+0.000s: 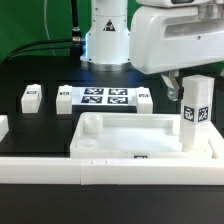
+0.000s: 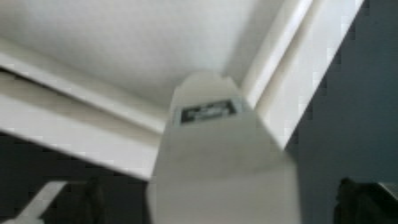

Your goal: Assemble desk

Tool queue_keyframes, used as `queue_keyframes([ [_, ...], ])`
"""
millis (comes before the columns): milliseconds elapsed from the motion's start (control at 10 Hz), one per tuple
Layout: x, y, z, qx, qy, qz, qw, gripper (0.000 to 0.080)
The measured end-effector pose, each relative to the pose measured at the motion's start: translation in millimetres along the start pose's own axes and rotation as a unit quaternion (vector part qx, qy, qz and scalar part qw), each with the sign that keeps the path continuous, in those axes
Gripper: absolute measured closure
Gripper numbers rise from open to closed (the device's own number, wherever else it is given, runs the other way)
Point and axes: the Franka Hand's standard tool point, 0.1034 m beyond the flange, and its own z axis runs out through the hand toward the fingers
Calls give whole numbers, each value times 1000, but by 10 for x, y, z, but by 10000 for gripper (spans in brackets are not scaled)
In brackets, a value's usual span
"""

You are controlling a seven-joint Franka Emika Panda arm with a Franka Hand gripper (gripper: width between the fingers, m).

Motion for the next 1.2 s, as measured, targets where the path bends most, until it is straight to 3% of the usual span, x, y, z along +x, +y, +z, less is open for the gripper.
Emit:
queue_keyframes([
  [100,-5,-15,10,6,-28,0,1000,151],
  [500,30,16,40,2,-15,-1,1000,165],
  [700,29,18,42,2,-15,0,1000,517],
  [1200,32,11,47,2,-14,52,999,512],
])
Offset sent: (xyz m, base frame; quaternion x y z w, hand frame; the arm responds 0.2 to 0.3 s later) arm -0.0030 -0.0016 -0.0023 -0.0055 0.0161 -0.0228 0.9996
